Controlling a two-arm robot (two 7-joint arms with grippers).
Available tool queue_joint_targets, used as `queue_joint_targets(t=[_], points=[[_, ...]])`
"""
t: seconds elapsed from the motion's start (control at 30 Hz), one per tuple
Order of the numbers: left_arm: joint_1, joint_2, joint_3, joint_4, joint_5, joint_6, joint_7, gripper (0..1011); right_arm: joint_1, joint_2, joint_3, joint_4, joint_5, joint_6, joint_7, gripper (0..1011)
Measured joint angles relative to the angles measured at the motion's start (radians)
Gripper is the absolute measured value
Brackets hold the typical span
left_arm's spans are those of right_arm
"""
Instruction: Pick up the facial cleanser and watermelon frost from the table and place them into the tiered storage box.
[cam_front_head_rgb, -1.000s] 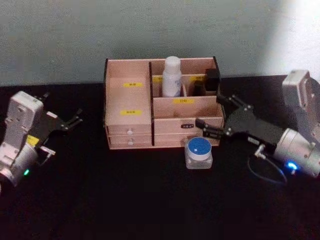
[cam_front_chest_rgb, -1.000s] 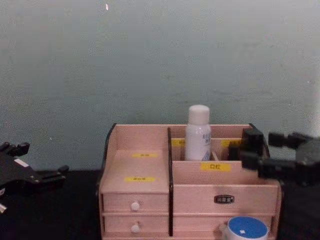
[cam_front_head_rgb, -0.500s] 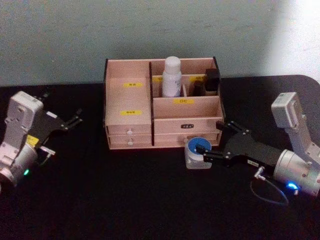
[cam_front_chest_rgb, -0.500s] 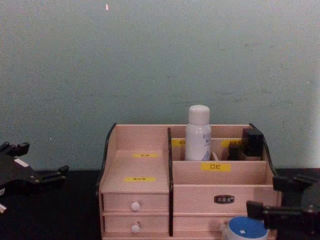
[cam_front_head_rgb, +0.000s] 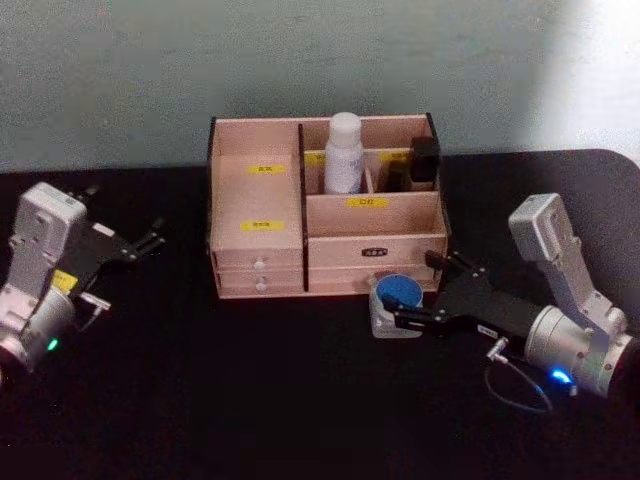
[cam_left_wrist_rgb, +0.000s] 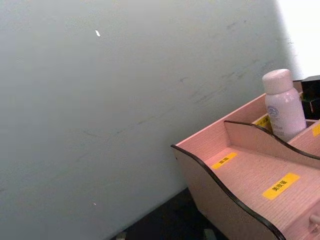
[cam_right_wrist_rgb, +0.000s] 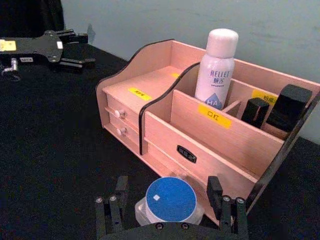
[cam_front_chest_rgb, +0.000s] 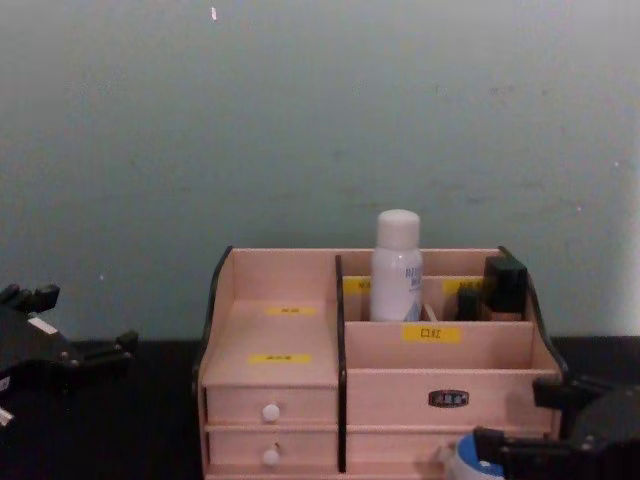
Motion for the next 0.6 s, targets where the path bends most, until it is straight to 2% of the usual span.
queue_joint_targets(t=[0.2, 0.6], points=[[0.0, 0.0, 0.0, 0.0, 0.0, 0.0, 0.0, 1001, 0.004, -0.015, -0.003, 0.015, -0.006, 0.015, -0.001, 1000], [0.0, 0.0, 0.0, 0.0, 0.0, 0.0, 0.0, 1001, 0.006, -0.023, -0.005, 0.048, -0.002, 0.035, 0.016, 1000]])
